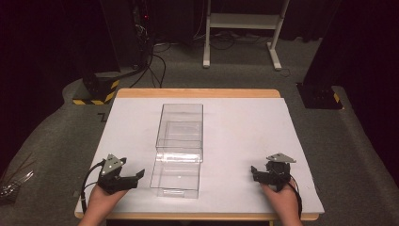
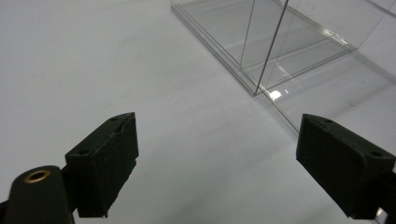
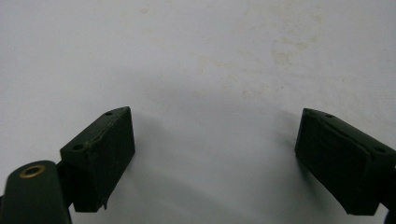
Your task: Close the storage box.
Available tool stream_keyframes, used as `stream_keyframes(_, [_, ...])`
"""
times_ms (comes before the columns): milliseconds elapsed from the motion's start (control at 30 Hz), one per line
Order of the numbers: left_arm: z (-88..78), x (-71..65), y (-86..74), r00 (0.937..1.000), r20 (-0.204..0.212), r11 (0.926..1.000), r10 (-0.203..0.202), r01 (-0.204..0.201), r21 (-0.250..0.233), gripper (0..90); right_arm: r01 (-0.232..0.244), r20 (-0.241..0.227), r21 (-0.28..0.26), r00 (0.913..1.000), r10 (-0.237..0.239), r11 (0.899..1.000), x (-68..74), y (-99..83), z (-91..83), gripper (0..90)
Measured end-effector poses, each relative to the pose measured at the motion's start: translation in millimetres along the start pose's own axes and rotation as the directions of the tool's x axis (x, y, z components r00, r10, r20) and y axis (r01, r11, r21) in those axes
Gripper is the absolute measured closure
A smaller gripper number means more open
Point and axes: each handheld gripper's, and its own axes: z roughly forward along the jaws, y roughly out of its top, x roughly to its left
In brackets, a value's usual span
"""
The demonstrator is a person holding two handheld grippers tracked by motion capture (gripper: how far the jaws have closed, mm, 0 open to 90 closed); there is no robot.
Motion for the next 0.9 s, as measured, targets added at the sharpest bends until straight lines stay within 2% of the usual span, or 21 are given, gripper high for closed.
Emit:
stream_keyframes(433, [-14.6, -9.2, 4.5, 0.9993, 0.032, 0.9993, 0.020, -0.019, -0.032, 14.3, 0.000, 0.000, 0.000, 1.0000, 0.000, 1.000, 0.0, 0.0, 0.0, 11.8])
stream_keyframes(667, [-25.2, -14.8, 4.8, 0.9980, 0.063, 0.9981, 0.005, -0.001, -0.061, 14.5, 0.000, 0.000, 0.000, 1.0000, 0.000, 1.000, -0.1, 0.0, 0.0, 11.8])
stream_keyframes(900, [-32.5, -19.1, 10.0, 0.9965, 0.083, 0.9961, 0.010, -0.003, -0.088, 14.6, 0.000, 0.000, 0.000, 1.0000, 0.000, 1.000, 0.0, 0.0, 0.0, 11.8])
